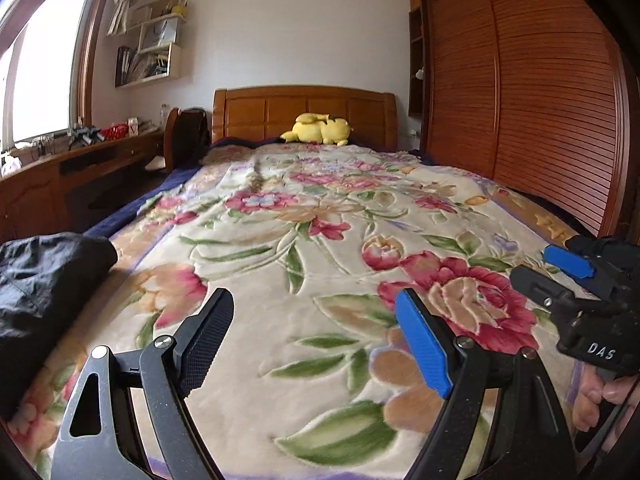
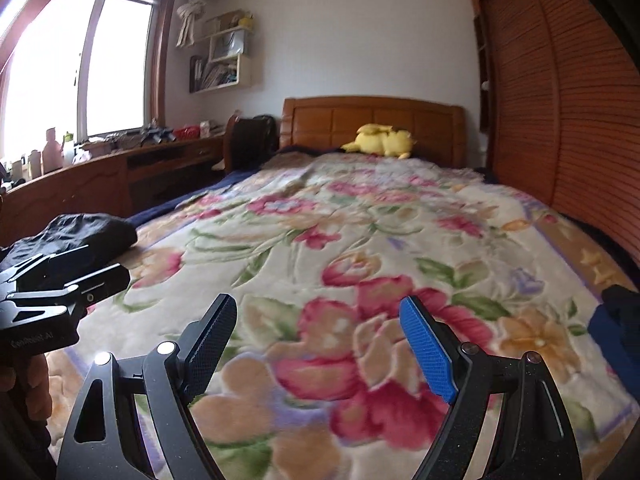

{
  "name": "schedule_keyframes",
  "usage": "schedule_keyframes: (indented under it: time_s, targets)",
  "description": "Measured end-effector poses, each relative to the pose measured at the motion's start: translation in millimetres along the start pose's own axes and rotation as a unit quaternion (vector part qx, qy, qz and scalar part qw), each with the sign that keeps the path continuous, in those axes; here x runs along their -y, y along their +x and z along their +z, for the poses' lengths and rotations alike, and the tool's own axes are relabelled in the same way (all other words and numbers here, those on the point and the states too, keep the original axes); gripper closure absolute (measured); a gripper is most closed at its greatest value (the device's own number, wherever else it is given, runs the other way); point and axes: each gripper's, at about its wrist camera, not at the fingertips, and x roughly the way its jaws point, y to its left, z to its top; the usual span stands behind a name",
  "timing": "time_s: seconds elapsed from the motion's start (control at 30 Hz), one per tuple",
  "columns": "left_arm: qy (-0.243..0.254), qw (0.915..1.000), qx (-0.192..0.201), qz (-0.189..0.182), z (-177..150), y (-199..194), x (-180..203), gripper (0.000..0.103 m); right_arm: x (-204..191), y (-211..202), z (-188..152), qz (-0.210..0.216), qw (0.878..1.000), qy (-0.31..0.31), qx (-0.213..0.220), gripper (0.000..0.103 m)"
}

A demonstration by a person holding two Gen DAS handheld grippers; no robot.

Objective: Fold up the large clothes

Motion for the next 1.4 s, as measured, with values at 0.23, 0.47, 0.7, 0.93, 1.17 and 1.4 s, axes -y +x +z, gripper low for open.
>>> schedule_keyframes:
  time_s: [0.23,0.47,0.7,0.93,1.17,1.4]
  targets:
    - [0.012,0.9995,0.029,-0.001,1,-16,9,0.019,-7,-28,-12,-0.032,0.999,0.000,0.035,0.018]
    - [0.006,0.9995,0.030,0.001,-1,-18,4,0.019,-11,-33,-19,-0.044,0.998,0.011,0.049,0.018]
    - [0.007,0.9995,0.030,0.008,-3,-18,2,0.019,-5,-23,-18,-0.039,0.998,0.011,0.048,0.018]
    - [0.006,0.9995,0.031,0.007,-3,-19,3,0.019,-4,-21,-18,-0.038,0.998,0.009,0.047,0.018]
    - [0.006,0.9995,0.031,0.007,-3,-19,2,0.019,-3,-21,-18,-0.037,0.998,0.008,0.047,0.018]
    - [0.006,0.9995,0.031,0.008,-3,-19,2,0.019,-2,-21,-18,-0.035,0.998,0.006,0.048,0.018]
